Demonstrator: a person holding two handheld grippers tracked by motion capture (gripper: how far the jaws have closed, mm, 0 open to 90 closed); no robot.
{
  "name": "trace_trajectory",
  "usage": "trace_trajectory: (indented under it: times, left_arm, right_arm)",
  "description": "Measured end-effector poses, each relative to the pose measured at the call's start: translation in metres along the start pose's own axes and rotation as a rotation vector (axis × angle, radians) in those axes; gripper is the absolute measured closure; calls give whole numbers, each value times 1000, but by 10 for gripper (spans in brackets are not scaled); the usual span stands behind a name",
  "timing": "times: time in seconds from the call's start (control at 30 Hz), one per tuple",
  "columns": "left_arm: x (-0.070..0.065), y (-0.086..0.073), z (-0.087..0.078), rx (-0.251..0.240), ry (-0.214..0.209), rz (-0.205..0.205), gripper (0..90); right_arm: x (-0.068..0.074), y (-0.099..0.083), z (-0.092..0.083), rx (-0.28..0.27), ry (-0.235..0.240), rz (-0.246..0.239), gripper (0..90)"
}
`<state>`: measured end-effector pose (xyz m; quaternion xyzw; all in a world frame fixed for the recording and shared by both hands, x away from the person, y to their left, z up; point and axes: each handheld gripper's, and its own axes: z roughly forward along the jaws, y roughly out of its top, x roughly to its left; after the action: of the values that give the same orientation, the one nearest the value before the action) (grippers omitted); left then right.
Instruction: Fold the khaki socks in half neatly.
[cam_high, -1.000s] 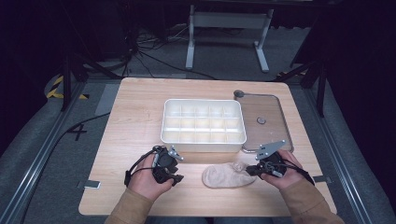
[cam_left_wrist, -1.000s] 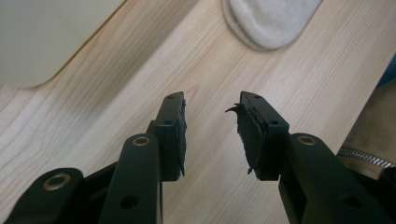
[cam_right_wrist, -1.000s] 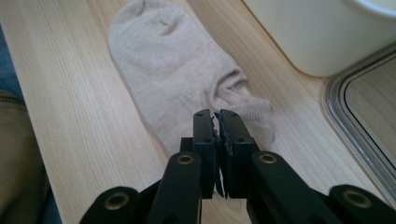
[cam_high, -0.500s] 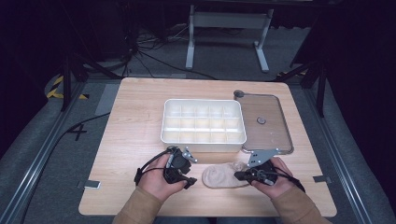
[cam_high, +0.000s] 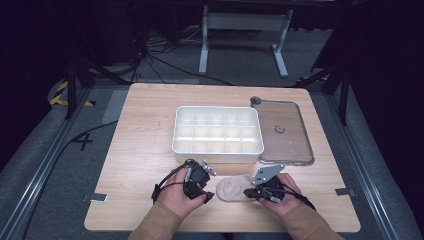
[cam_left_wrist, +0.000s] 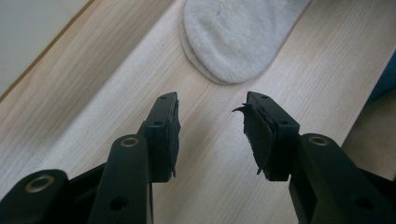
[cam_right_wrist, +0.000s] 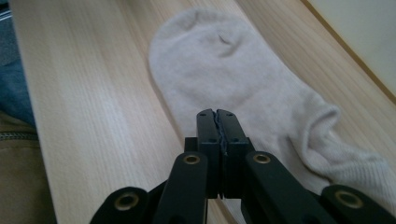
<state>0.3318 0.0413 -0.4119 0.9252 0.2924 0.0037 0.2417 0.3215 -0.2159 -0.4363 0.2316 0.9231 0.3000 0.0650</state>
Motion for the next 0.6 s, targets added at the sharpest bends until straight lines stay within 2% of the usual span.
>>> trace_trajectory:
  times: [0.1, 0.17, 0.27, 0.3, 0.4, 0.53, 0.6]
  left_arm:
    - [1, 1, 3, -18, 1, -1, 563]
    - [3, 2, 5, -47, -22, 0, 572]
    - [6, 3, 7, -92, -33, -47, 614]
    - [6, 3, 9, -94, -31, -65, 614]
    - [6, 6, 17, -70, -22, -64, 614]
    - [7, 9, 28, -55, -18, -120, 610]
    - [8, 11, 33, -50, -12, -125, 609]
  right_arm:
    - [-4, -6, 5, 26, 6, 15, 900]
    - [-5, -7, 6, 14, 13, 20, 900]
    - [-5, -12, 7, -14, 11, 36, 900]
    - [-3, -12, 6, -15, 15, 42, 900]
    - [0, -13, 7, -17, 31, 38, 900]
    - [8, -14, 7, -26, 25, 34, 900]
    - [11, -15, 8, -35, 33, 33, 900]
